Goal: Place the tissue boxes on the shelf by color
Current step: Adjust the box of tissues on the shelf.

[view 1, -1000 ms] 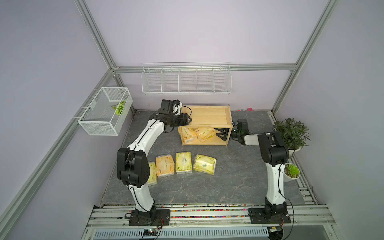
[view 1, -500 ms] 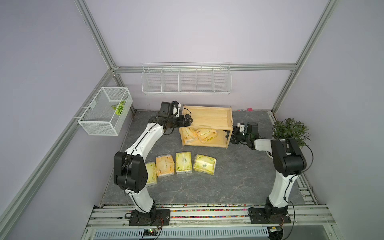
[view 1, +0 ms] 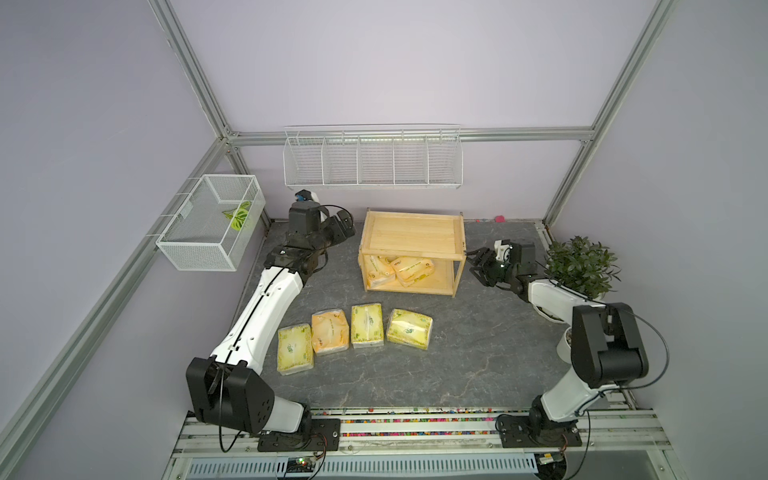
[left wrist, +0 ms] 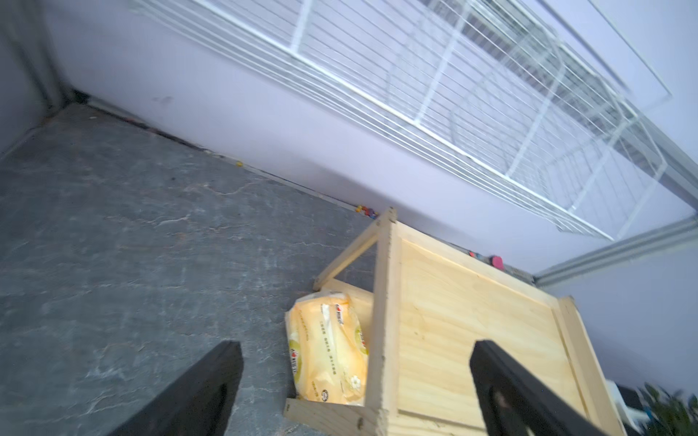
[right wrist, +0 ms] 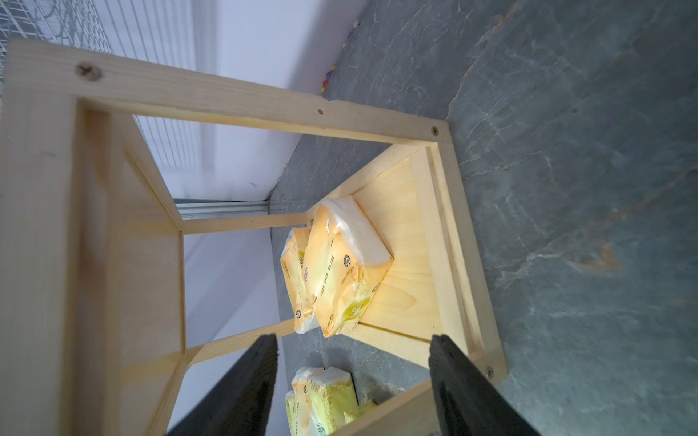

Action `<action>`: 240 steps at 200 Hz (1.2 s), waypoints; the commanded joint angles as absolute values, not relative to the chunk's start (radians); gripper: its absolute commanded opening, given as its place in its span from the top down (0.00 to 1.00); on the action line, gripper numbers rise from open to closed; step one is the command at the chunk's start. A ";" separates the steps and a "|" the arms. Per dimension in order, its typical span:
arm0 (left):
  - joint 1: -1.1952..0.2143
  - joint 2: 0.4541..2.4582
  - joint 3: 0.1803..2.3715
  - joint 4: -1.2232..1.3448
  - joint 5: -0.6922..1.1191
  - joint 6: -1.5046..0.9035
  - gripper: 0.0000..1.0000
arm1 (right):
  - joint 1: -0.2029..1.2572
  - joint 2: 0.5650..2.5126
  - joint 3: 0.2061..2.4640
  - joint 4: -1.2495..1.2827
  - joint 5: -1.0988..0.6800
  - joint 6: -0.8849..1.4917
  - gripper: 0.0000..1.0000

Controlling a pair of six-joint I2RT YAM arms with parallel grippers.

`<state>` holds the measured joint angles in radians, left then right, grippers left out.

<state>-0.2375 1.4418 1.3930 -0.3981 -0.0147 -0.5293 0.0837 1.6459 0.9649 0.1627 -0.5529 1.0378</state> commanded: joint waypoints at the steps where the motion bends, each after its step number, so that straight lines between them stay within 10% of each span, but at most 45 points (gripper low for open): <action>1: -0.201 1.460 1.361 -0.508 -0.101 -0.641 0.00 | 0.078 1.577 0.934 0.064 -0.497 0.967 0.31; 240: -0.122 2.147 1.621 -0.635 0.207 -0.772 0.00 | 0.081 1.515 0.893 -0.021 -0.488 0.880 0.31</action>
